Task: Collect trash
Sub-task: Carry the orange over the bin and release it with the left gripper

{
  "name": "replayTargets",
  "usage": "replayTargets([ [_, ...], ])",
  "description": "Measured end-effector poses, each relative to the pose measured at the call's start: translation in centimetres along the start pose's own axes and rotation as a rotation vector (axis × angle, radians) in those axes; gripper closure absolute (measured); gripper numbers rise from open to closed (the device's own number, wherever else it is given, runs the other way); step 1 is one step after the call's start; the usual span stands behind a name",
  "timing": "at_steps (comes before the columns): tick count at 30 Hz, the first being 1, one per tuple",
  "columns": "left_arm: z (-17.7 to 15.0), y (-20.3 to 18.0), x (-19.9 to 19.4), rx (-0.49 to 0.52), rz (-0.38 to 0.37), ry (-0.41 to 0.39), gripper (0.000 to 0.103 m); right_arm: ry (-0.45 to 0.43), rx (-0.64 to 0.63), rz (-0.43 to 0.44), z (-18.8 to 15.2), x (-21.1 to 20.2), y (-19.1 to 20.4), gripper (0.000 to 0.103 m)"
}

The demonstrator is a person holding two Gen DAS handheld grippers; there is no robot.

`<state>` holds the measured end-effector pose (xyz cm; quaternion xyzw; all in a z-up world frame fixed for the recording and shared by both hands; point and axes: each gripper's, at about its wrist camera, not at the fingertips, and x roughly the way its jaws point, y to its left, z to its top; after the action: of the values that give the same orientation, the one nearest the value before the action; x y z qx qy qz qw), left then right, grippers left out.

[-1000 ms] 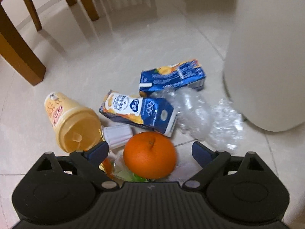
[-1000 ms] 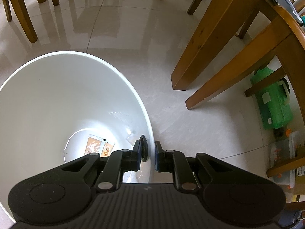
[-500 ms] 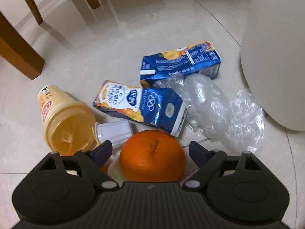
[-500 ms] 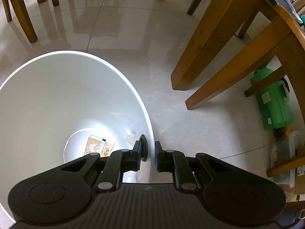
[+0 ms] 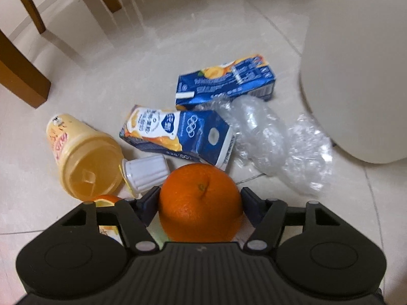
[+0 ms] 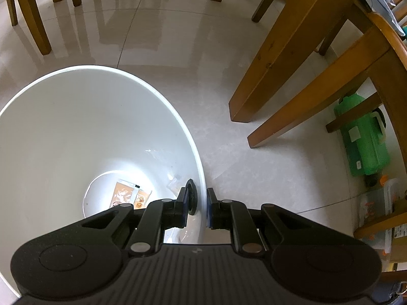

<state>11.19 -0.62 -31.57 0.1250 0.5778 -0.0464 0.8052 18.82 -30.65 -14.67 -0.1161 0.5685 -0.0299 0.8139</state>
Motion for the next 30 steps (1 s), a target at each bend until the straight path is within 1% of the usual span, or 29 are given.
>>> replayTargets([
  [7, -0.2, 0.3, -4.5, 0.018, -0.073, -0.017, 0.035, 0.002, 0.01, -0.001, 0.0, -0.1, 0.2, 0.087],
  [10, 0.5, 1.1, -6.7, 0.031, -0.101, -0.033, 0.036, 0.002, 0.007, -0.001, -0.1, -0.1, 0.2, 0.087],
  [14, 1.4, 1.2, -10.8, 0.042, -0.181, -0.065, 0.036, 0.005, 0.012, 0.007, 0.0, -0.2, 0.2, 0.087],
  [15, 1.9, 1.3, -11.9, 0.04, -0.205, -0.073, 0.036, 0.006, 0.014, 0.009, 0.0, -0.2, 0.1, 0.087],
  [19, 3.8, 1.7, -16.1, 0.026, -0.263, -0.116, 0.036, 0.008, 0.019, 0.014, 0.0, -0.1, -0.1, 0.087],
  [22, 5.5, 1.6, -19.2, 0.035, -0.289, -0.17, 0.036, 0.008, 0.023, 0.019, 0.0, -0.1, -0.2, 0.087],
  [24, 6.6, 1.3, -20.8, 0.046, -0.296, -0.191, 0.036, 0.008, 0.018, 0.018, 0.0, -0.1, -0.2, 0.087],
  [27, 8.5, 1.1, -22.5, 0.019, -0.376, -0.186, 0.036, 0.012, 0.023, 0.023, 0.0, -0.1, -0.3, 0.087],
  [30, 10.5, 0.8, -23.9, -0.004, -0.425, -0.198, 0.036, 0.016, 0.04, 0.034, 0.0, -0.1, -0.5, 0.087],
])
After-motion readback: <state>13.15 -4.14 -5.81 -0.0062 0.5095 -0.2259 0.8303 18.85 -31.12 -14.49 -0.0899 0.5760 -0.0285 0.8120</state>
